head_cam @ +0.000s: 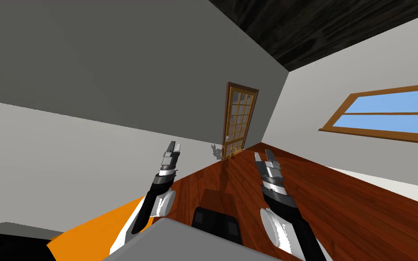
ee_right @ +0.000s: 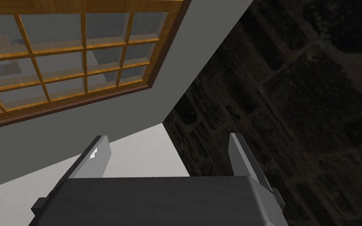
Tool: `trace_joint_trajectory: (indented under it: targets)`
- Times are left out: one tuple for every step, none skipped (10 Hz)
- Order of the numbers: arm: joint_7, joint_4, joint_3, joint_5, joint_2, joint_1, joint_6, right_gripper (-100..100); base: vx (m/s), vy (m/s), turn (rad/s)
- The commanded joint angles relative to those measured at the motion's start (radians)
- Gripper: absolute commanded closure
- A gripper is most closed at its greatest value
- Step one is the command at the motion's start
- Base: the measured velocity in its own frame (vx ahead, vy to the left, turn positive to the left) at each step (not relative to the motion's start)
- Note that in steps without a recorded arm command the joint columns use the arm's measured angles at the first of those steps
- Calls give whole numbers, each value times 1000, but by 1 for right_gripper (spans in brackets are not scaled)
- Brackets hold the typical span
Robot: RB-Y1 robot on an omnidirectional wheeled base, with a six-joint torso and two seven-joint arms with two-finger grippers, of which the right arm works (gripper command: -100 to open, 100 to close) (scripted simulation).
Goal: Pull the door open
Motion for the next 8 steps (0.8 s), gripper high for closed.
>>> trace_joint_trajectory:
  targets:
    - [24,31,-5,8,-9,-10,-10,-100,114,-52,53]
    - [37,49,-8,14,-12,-16,-15,-100,91,-51,41]
    - [50,67,-10,19,-16,-22,-20,-100,83,-47,47]
    - [63,85,-12,24,-19,-28,-26,-100,66,-36,61]
    - [76,103,-15,29,-23,-34,-31,-100,62,-34,47]
    - [89,121,-17,34,-26,-40,-36,-100,89,-16,36]
    - [103,140,-19,40,-30,-46,-41,-100,102,-28,57]
    - [118,161,-22,46,-33,-53,-47,-100,96,-47,52]
